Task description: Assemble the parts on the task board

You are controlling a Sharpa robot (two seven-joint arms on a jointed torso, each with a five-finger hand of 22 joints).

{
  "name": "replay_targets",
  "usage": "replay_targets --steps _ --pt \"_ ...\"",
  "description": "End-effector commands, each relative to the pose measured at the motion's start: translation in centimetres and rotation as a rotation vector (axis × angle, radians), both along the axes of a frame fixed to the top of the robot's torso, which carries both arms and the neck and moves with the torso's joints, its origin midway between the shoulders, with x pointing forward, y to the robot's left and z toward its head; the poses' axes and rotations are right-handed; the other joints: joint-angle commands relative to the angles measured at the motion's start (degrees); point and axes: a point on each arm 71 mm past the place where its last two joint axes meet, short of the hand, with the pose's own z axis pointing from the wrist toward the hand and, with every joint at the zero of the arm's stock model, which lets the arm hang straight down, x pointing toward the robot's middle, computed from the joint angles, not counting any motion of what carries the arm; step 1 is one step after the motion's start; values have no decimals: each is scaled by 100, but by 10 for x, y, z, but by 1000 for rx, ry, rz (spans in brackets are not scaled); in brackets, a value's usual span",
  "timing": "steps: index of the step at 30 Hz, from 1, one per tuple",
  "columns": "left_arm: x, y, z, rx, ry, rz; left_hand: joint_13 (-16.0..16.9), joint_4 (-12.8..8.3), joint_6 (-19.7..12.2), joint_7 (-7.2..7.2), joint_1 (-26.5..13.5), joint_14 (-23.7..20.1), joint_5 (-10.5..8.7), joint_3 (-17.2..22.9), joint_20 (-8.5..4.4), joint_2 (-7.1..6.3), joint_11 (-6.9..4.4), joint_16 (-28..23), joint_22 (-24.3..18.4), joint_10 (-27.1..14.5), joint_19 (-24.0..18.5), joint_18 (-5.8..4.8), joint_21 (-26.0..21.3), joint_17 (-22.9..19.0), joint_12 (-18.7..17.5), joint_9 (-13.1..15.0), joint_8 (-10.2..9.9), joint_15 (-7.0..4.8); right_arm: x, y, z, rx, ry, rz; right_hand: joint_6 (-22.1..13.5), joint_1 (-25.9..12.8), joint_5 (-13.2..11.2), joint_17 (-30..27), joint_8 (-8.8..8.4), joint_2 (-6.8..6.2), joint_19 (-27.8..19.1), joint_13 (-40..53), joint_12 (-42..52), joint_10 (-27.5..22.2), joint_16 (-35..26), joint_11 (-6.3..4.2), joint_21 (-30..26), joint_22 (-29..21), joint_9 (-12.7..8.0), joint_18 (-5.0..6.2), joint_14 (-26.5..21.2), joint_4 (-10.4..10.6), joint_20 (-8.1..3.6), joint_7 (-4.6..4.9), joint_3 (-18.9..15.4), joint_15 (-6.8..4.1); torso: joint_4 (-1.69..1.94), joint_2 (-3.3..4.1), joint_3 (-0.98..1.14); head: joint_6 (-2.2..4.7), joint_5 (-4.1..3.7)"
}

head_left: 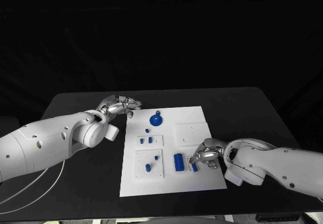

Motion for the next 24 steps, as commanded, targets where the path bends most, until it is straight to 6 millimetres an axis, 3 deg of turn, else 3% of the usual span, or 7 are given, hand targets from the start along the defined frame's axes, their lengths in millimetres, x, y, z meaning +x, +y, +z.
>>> replay_targets --steps 1,15,18,20,22,24 --pt "0 -3 1 -6 -2 -17 -9 14 -29 -7 1 1 -10 -20 -56 38 8 -24 82 -27 44 137 -32 8 -25 -10 -12 53 -1 2 -1 8 0 6 39 28 29 8 -12 1 1 3 16 27 -27 -14 10 41 3 210 0 6 -53 1 -39 -40 -2 -2 -2 9 9" --pt "0 -3 1 -5 1 -17 -10 17 -37 -5 -1 -2 -12 -23 -53 38 10 -26 83 -33 43 137 -34 9 -25 -10 -5 55 -2 4 -1 5 10 15 43 -28 -42 11 -14 -42 1 0 13 30 -28 -15 6 41 -6 210 -1 36 -55 -1 -136 -42 -3 -1 -2 0 33" --pt "0 -2 1 -5 1 -17 -10 17 -37 -5 -1 -2 -12 -23 -53 39 10 -27 83 -33 43 137 -35 9 -25 -10 -4 55 -1 4 -1 5 8 13 45 -69 -188 15 -14 -56 1 1 15 34 -26 -16 7 43 -9 210 -2 33 -60 -6 -250 -45 -1 1 -1 3 35" --pt "0 -2 0 -4 1 -16 -10 17 -37 -5 0 -2 -12 -23 -53 40 10 -27 83 -34 43 137 -35 9 -25 -10 -2 55 -1 4 -1 6 8 13 51 -81 -443 16 -13 -94 -4 -2 11 35 -29 -23 -2 39 -14 210 -4 61 -68 -10 -305 -50 0 0 -1 4 39" --pt "0 -2 0 -4 2 -16 -10 18 -37 -5 0 -3 -13 -23 -53 40 10 -27 84 -35 42 137 -35 9 -24 -9 -1 56 -1 4 -1 6 7 13 56 -97 -684 17 -15 -192 -2 -4 9 38 -31 -26 -11 34 -22 210 -4 151 -75 -13 -316 -53 -3 0 -1 4 44" --pt "0 -2 0 -4 2 -17 -11 18 -37 -5 0 -3 -13 -24 -52 39 11 -28 84 -35 42 137 -36 9 -24 -9 0 56 -1 4 -1 6 7 13 61 -118 -751 19 -15 -285 3 -3 10 43 -32 -27 -15 31 -25 210 -2 229 -78 -13 -324 -55 -3 0 -1 4 44"
